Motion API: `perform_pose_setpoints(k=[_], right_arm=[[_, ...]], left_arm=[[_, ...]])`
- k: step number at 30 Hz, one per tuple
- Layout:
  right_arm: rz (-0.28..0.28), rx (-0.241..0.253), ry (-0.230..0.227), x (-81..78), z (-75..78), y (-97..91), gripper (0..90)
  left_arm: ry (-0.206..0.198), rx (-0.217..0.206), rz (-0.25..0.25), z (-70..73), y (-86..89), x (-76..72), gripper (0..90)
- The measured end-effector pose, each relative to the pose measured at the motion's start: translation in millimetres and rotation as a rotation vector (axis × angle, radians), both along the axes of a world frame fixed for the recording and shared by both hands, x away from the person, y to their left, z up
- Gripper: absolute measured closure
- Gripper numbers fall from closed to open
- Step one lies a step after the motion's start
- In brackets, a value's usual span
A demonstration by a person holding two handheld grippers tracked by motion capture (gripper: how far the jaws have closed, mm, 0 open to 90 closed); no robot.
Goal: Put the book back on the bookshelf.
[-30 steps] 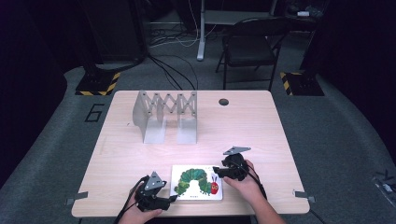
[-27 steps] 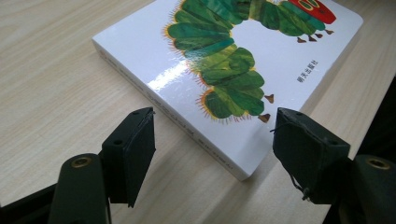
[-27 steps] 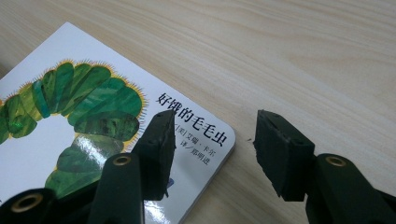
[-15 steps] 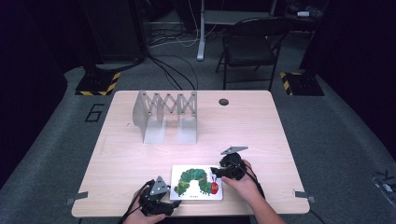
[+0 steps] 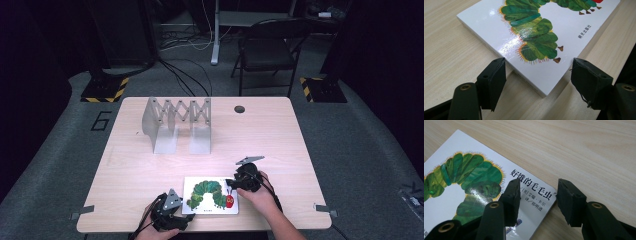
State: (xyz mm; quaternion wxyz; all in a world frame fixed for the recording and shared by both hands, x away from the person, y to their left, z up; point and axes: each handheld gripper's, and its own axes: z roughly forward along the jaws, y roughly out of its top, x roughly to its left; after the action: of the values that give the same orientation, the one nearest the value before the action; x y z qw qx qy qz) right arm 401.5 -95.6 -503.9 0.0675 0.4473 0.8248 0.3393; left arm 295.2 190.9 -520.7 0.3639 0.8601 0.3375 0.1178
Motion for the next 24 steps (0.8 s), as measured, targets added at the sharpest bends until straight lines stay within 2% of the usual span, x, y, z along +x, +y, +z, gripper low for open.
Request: perform_pose_setpoints(k=[3, 12, 15, 16, 17, 18, 20, 22, 24], right_arm=[[-0.009, -0.005, -0.004, 2.3, 0.0, -0.2, 54.8], [-0.028, 0.019, 0.003, 12.1, -0.5, -6.8, 55.4], [-0.045, 0.083, 0.031, 16.2, 1.9, -12.7, 54.5], [-0.057, 0.096, 0.037, 16.9, 3.1, -14.1, 54.6], [-0.073, 0.111, 0.043, 18.0, 4.5, -16.7, 54.8], [-0.085, 0.122, 0.049, 19.7, 5.7, -20.2, 54.9], [-0.111, 0.155, 0.065, 22.8, 5.9, -26.5, 54.8], [-0.124, 0.172, 0.083, 24.4, 4.8, -29.8, 54.8], [-0.114, 0.162, 0.090, 25.2, 3.1, -29.9, 54.8]], left_arm=[[-0.008, -0.007, 0.014, -1.0, -2.0, 0.7, 28.4], [-0.014, -0.022, 0.014, -2.0, -4.8, 10.5, 28.5], [-0.014, -0.029, 0.020, -2.8, -5.2, 10.1, 28.3], [-0.001, -0.029, 0.018, -3.0, -5.1, 9.9, 28.0], [-0.013, -0.034, 0.018, -3.9, -5.2, 9.7, 27.7], [-0.005, -0.028, 0.011, -3.2, -4.6, 9.4, 27.7], [-0.015, -0.024, 0.009, -3.5, -4.8, 9.2, 27.5], [-0.029, -0.019, 0.016, -4.1, -5.4, 8.7, 27.3], [-0.034, -0.024, 0.013, -4.7, -5.4, 8.7, 27.3]])
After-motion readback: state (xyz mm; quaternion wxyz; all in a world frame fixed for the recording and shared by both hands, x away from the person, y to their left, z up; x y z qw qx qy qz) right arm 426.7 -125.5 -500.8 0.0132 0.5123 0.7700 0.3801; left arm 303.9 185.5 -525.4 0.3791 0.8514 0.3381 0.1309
